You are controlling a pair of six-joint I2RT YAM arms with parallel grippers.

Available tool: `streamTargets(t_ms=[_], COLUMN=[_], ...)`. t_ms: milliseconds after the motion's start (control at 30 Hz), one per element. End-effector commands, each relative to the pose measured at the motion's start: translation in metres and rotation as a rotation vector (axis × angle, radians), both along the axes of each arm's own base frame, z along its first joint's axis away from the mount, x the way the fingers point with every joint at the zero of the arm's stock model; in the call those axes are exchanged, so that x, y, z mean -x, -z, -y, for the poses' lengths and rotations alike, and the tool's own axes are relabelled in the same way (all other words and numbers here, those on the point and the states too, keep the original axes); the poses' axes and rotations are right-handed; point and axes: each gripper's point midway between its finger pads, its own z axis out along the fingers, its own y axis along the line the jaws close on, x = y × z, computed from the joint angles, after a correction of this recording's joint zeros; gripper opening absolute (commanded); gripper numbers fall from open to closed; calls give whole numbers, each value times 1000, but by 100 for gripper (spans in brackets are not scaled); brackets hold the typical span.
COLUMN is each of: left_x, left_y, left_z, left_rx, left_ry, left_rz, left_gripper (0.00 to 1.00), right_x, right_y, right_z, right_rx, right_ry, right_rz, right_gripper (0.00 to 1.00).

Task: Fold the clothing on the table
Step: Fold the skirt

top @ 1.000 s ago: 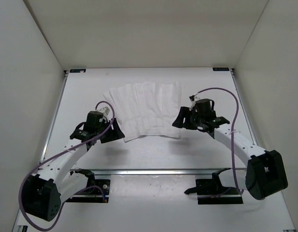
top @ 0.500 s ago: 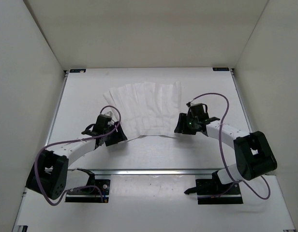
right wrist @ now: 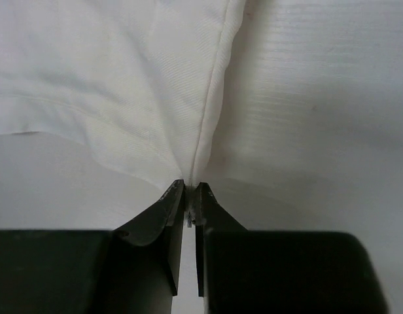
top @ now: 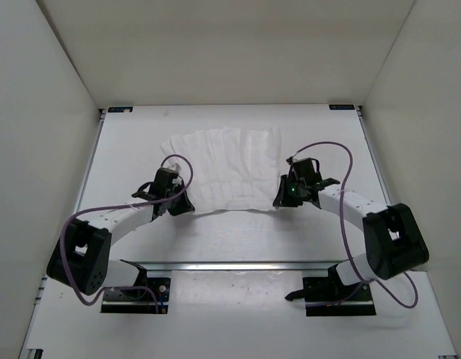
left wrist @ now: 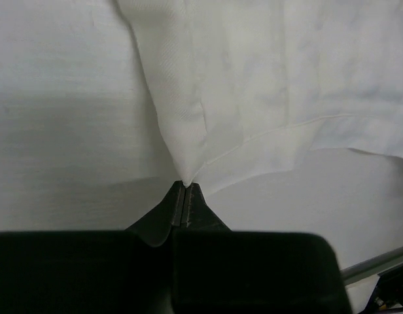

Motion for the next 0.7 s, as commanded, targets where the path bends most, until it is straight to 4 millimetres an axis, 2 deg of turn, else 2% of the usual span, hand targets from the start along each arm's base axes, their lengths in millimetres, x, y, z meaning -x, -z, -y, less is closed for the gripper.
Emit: streamTargets(t_ms=[0,67,133,233,300,333,367,400,467,600,667], left_x=[-34,-33,-25,5,31,47,63,74,91,115,128], left_y=[-72,-111,-126,-113,-96,-85,-77,-67,-77,-97,-103], left_z=[-3,-5,-10,-8,-7,-5,-3,-7,-6,-18,-19], left_rx=[9,-6,-6,25,29,45,58,43,82,160,190], left_ry=[-5,0,0,50,91,119,145,144,151,116,128], left_rz=[185,254,274,216,160,120,89,56,76,113,103], left_gripper=[0,0,0,0,0,0,0,0,0,0,0], right_x=[-20,-15,-10,15,42,50,76,85,106,154,170], right_y=[-75,-98,-111,-106,-87,-89,-76,-75,-76,-82,-97], right_z=[-9,-10,-4,-3,0,-1,-3,-4,-4,0,4], right_rx=[-65,-88,-85,-91,-61,-66,-43,-35,-37,-99,-165], right_ry=[-20,-29,-10,-33,-54,-57,-88,-97,-115,-149,-162], right_rz=[191,239,256,195,117,110,56,43,31,-51,-52], right_gripper=[0,0,0,0,0,0,0,0,0,0,0])
